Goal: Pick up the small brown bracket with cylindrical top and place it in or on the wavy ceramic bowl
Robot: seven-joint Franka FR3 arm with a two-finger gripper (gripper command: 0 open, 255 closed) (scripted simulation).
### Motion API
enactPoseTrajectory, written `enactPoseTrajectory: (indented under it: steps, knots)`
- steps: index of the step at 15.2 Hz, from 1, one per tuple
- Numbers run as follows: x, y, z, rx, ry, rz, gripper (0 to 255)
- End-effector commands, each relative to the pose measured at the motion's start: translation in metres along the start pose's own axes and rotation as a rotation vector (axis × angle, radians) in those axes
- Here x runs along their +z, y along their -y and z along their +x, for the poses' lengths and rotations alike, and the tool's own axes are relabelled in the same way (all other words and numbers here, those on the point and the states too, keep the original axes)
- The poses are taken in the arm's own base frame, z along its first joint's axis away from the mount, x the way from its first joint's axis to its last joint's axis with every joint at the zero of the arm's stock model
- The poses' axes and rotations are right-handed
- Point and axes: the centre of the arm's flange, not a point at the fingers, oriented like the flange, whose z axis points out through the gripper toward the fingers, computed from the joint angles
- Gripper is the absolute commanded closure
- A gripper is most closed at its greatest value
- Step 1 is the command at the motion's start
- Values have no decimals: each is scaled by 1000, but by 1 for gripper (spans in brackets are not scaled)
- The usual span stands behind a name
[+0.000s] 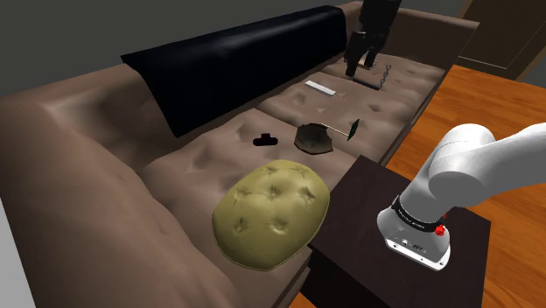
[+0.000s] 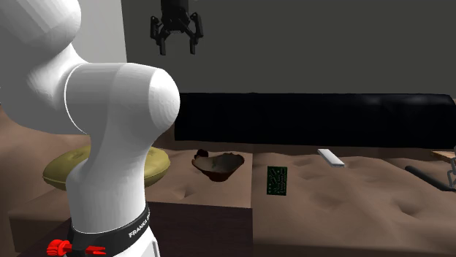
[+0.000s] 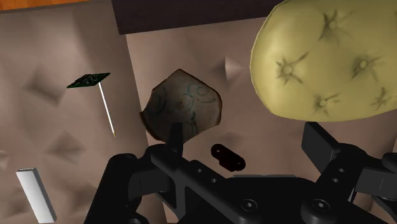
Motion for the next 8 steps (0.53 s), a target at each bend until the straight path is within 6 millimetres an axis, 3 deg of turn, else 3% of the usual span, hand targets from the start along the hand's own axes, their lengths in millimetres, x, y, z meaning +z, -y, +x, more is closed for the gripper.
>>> enactPoseTrajectory:
  steps: [1,8]
  knots:
    - [0,0,0,0,0,0,0]
    - [71,5,58,-34,-3,-1,0]
